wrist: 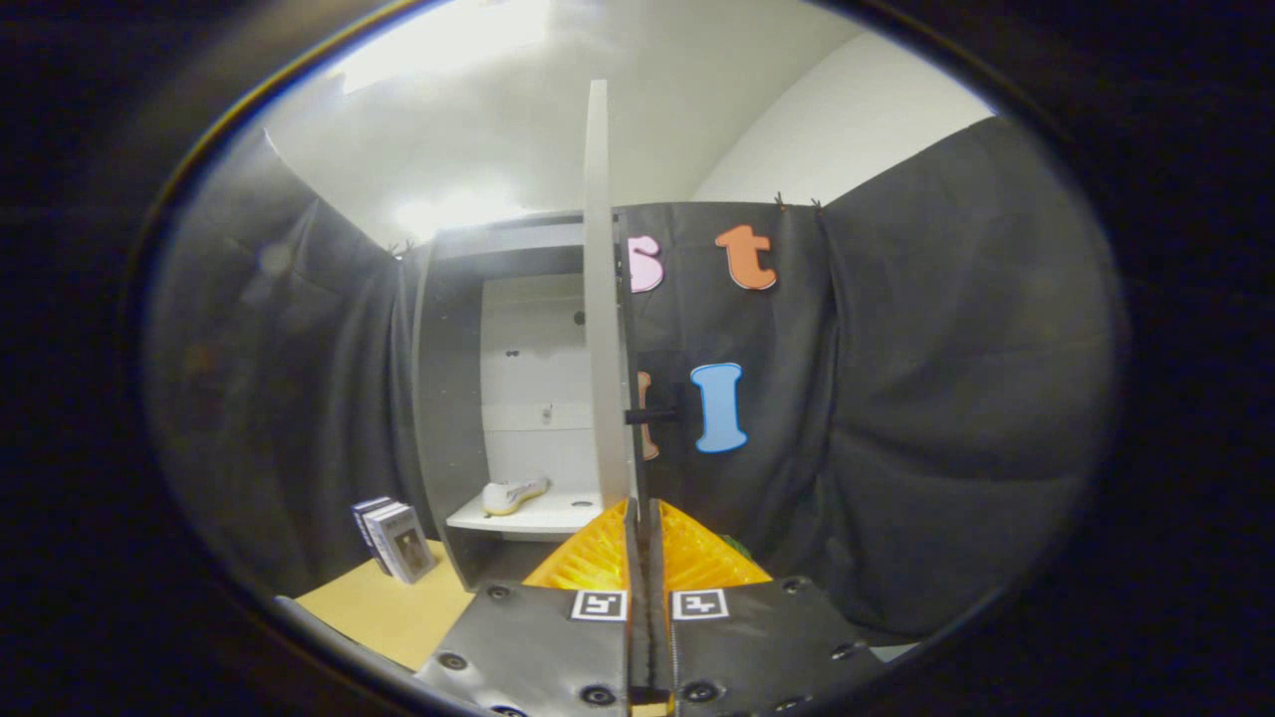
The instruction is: Open the shoe cabinet door, grab the shoes and put them into the shoe cabinet, then close the shoe cabinet door.
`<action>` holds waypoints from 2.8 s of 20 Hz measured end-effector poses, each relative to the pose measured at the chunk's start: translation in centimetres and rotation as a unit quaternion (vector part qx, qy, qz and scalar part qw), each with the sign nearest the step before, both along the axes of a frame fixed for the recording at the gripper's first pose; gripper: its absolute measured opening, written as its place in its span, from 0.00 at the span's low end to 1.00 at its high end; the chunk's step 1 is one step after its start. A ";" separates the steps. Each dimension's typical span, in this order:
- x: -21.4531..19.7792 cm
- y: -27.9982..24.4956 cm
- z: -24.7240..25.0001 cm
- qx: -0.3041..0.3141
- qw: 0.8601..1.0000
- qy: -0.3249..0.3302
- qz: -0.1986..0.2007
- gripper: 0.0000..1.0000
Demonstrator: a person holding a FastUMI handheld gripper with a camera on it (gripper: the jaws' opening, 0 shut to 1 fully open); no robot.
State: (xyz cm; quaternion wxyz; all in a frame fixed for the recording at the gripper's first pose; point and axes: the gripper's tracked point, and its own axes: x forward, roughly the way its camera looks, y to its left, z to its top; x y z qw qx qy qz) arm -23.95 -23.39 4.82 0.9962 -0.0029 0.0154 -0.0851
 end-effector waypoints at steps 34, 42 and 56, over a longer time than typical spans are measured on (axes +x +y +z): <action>1.7 11.7 -47.7 0.126 0.898 0.415 0.070 0.25; 3.8 12.0 -51.0 0.138 0.891 0.426 0.076 0.23; 6.2 13.2 -52.2 0.106 0.887 0.439 0.094 0.03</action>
